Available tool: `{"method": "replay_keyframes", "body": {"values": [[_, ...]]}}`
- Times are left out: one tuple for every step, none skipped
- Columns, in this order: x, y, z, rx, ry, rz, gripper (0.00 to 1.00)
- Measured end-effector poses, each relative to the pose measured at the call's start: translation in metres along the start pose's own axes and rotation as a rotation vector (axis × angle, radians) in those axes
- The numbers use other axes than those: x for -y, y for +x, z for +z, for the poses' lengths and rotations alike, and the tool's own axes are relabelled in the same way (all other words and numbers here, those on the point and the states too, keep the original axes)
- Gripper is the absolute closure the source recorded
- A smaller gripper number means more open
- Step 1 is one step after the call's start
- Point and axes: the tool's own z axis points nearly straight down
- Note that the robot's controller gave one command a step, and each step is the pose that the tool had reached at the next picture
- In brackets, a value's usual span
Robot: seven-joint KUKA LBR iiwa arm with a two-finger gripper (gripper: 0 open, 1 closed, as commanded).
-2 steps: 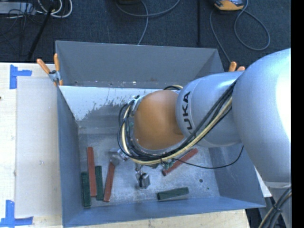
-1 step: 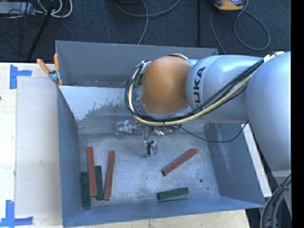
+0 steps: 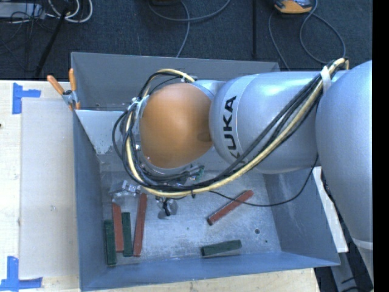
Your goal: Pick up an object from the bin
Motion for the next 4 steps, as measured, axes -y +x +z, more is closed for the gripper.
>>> {"method": "replay_keyframes", "body": {"values": [[-0.006,0.029,0.041,-0.006,-0.004,-0.034,0.0],[0.018,0.032,0.074,-0.002,-0.001,-0.061,0.0],[-0.006,-0.017,0.073,0.0,0.001,-0.227,0.0],[-0.005,-0.016,0.071,0.001,0.001,-0.222,1.0]]}}
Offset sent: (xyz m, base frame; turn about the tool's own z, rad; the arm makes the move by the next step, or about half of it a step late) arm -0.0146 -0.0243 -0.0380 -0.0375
